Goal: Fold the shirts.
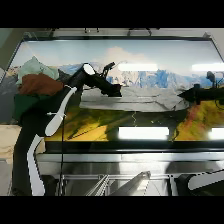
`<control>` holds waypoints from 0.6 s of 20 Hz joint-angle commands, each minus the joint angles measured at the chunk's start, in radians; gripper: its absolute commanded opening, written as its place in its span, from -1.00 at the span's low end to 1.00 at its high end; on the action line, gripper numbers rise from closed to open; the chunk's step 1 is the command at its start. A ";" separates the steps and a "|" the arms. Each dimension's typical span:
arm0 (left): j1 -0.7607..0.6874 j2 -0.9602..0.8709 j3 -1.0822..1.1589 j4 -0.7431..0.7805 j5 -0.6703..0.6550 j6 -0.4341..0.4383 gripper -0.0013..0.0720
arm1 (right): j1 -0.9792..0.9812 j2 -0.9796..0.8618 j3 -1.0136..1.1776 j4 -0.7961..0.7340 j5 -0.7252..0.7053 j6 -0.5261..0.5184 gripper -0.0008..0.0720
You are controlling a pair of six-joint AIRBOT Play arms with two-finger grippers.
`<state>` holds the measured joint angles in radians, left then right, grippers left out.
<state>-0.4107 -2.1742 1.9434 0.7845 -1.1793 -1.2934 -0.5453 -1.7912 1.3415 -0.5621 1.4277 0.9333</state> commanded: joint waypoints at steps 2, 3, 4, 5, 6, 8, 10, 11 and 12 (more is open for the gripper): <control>-0.083 -0.061 0.000 0.078 0.104 -0.077 -0.97 | 0.045 0.121 0.051 0.073 0.119 0.010 -0.91; -0.084 -0.062 0.006 0.076 0.103 -0.079 -0.97 | 0.075 0.150 0.051 0.072 0.126 0.019 -0.91; -0.083 -0.062 0.026 0.066 0.081 -0.081 -0.97 | 0.109 0.174 0.051 0.068 0.126 0.038 -0.91; -0.081 -0.062 0.064 0.049 0.041 -0.080 -0.97 | 0.153 0.198 0.051 0.069 0.124 0.048 -0.91; -0.076 -0.060 0.113 0.050 -0.012 -0.080 -0.97 | 0.202 0.219 0.051 0.069 0.106 0.050 -0.91; -0.053 -0.010 0.165 0.024 -0.106 -0.079 -0.97 | 0.330 0.251 0.052 0.069 0.022 0.051 -0.91; 0.001 0.089 0.164 0.018 -0.218 -0.077 -0.97 | 0.483 0.259 0.063 0.068 -0.126 0.050 -0.91; 0.039 0.141 0.164 0.018 -0.279 -0.077 -0.97 | 0.571 0.256 0.071 0.049 -0.230 0.050 -0.91; 0.089 0.205 0.149 0.016 -0.317 -0.076 -0.97 | 0.656 0.246 0.083 0.016 -0.332 0.051 -0.91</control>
<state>-0.4042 -2.0918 2.0853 0.8169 -1.3422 -1.3697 -0.0948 -1.5520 1.4048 -0.5037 1.3441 0.9764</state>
